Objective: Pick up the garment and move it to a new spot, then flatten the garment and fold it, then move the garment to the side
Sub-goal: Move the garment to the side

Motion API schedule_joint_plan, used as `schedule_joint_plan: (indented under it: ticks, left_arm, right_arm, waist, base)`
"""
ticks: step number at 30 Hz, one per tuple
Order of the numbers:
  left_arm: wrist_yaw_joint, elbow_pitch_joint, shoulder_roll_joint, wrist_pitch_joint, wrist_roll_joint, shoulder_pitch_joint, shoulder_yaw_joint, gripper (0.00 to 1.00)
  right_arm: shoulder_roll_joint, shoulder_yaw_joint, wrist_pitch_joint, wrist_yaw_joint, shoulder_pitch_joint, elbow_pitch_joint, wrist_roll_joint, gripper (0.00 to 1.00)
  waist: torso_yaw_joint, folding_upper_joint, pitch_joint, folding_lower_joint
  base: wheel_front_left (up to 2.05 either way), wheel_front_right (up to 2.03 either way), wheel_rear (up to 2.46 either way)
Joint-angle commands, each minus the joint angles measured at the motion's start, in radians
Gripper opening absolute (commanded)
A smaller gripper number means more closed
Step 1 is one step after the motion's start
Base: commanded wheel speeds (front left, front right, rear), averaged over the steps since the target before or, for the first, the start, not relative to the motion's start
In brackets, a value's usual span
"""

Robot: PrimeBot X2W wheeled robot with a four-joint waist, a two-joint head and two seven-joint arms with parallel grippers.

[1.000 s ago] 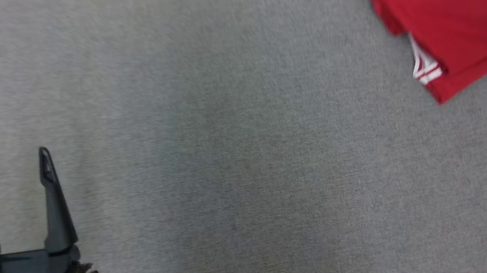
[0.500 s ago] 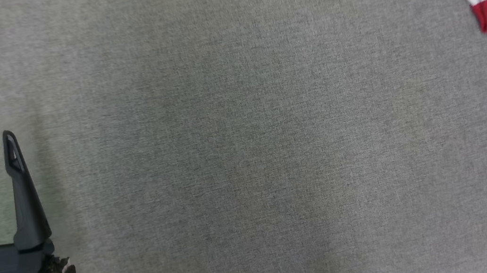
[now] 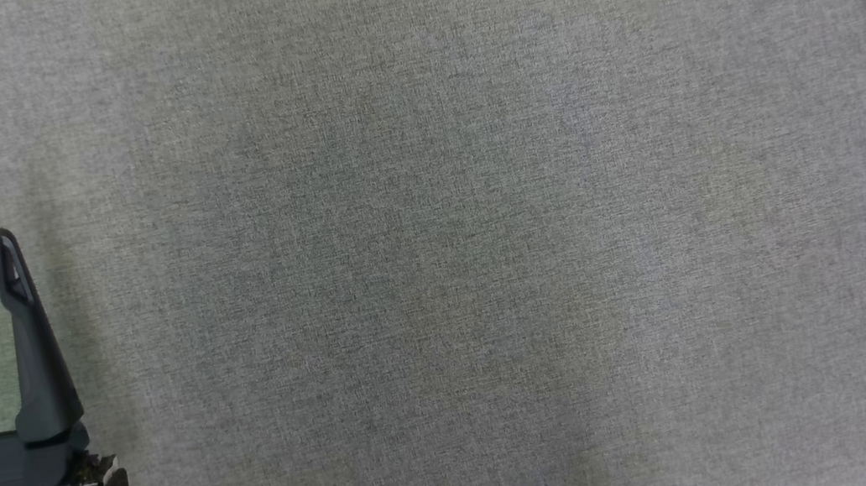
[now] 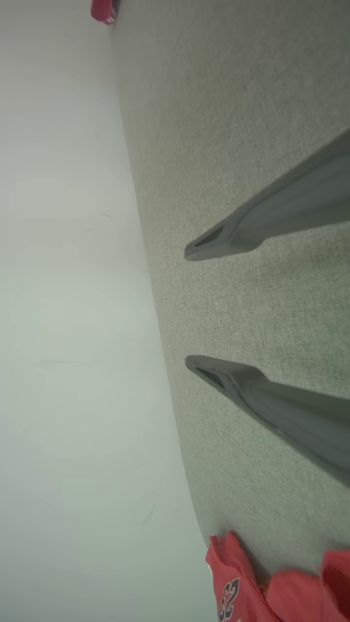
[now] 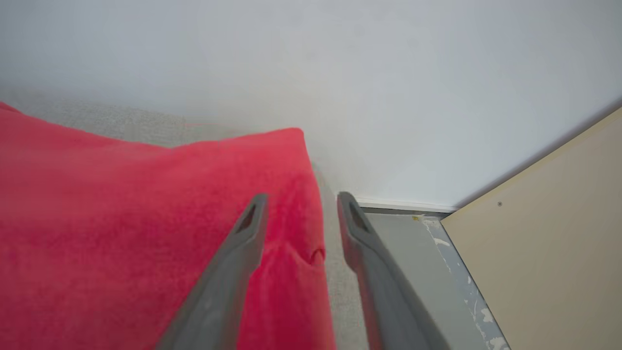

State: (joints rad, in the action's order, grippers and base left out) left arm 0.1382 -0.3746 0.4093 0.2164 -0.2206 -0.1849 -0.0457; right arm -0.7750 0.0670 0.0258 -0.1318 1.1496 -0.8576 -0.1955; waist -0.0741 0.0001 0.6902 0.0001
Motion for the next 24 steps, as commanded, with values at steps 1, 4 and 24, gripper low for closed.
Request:
schedule_joint_plan:
  ticks: [1,4,24]
  left_arm:
    - [0.001,0.012,-0.002,0.008,-0.003,-0.002,-0.001,1.00]
    - [0.003,0.041,-0.013,0.015,-0.010,0.011,-0.005,1.00]
    - [0.019,0.304,-0.100,0.039,-0.084,0.205,-0.021,1.00]
  right_arm:
    - [0.009,-0.009,0.019,0.003,0.012,-0.009,0.025,1.00]
    - [0.025,-0.027,0.053,0.003,0.017,-0.010,0.047,1.00]
    - [0.230,0.062,0.163,0.003,-0.357,0.296,-0.098,1.00]
  waist:
    - [0.002,-0.0001,-0.015,-0.0001]
    - [0.004,-0.0001,-0.057,-0.0001]
    - [0.031,-0.0001,-0.533,-0.0001]
  base:
    - [0.00,0.00,0.00]
    - [0.00,0.00,0.00]
    - [0.00,0.00,0.00]
